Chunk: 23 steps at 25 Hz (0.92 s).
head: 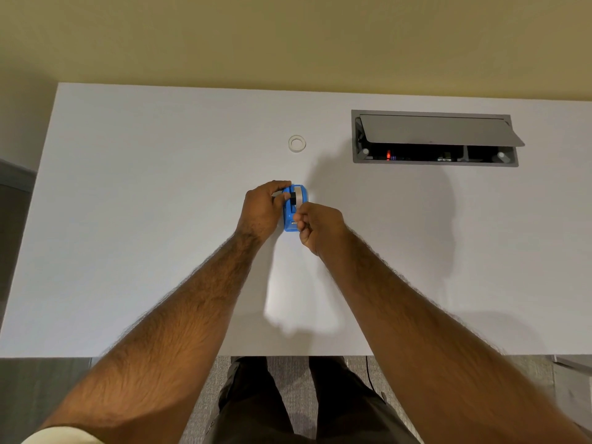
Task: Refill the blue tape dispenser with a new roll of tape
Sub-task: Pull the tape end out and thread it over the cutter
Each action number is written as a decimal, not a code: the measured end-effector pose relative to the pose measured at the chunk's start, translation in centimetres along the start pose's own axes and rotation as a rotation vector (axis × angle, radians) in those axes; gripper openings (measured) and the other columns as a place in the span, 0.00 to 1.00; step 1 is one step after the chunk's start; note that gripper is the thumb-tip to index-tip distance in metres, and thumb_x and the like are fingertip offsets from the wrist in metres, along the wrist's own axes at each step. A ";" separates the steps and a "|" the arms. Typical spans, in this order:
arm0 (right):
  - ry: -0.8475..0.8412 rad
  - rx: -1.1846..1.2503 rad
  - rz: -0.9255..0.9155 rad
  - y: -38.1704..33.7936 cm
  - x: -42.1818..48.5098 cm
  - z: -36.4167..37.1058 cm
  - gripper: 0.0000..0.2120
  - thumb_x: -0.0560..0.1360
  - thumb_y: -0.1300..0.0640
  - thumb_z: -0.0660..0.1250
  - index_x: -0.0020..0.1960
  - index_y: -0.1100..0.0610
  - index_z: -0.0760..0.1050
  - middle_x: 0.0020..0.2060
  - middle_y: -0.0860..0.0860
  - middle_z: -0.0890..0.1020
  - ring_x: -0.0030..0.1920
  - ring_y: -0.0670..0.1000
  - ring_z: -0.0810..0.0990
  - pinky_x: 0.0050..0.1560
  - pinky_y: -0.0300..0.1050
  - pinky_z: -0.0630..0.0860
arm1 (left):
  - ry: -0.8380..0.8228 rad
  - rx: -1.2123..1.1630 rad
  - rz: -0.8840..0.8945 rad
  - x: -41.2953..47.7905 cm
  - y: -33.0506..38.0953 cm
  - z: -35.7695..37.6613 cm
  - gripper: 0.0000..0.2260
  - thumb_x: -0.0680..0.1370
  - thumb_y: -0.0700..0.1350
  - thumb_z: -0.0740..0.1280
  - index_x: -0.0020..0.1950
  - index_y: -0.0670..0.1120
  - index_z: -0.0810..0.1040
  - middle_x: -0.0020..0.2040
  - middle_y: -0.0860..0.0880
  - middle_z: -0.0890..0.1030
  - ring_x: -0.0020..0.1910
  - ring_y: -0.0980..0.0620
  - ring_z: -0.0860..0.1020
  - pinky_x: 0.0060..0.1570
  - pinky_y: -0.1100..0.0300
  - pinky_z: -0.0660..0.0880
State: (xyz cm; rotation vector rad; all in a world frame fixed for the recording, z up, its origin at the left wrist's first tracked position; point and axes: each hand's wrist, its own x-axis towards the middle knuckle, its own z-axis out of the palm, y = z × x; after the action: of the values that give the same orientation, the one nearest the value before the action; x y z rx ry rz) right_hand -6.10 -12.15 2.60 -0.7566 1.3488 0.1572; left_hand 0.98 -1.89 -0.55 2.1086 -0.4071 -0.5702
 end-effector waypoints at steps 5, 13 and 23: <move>-0.041 -0.014 -0.002 0.6 -0.2 -0.5 0.07 0.73 0.63 0.68 0.50 0.64 0.79 0.34 0.55 0.81 0.28 0.47 0.76 0.28 0.36 0.74 | -0.020 0.101 0.018 0.1 -0.7 -0.2 0.17 0.81 0.36 0.59 0.69 0.44 0.77 0.67 0.45 0.79 0.65 0.48 0.77 0.69 0.59 0.69; -0.042 -0.093 -0.081 0.4 -0.3 -0.9 0.05 0.75 0.63 0.67 0.45 0.65 0.79 0.35 0.57 0.82 0.28 0.48 0.77 0.31 0.38 0.76 | -0.463 0.161 0.076 0.5 -2.1 -1.5 0.46 0.70 0.49 0.79 0.81 0.50 0.55 0.76 0.49 0.67 0.71 0.51 0.70 0.70 0.56 0.64; -0.046 -0.122 -0.053 0.3 -0.7 -0.8 0.07 0.76 0.61 0.67 0.49 0.65 0.79 0.37 0.56 0.82 0.29 0.48 0.76 0.34 0.39 0.76 | -0.264 0.265 0.181 -0.5 -3.0 0.0 0.42 0.67 0.57 0.79 0.75 0.47 0.65 0.67 0.49 0.77 0.65 0.48 0.75 0.68 0.46 0.72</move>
State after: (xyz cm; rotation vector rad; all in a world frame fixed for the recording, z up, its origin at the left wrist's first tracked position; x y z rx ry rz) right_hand -7.07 -12.11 3.14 -0.8858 1.2830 0.2146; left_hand 0.82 0.02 -2.90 2.2211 -0.8547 -0.7228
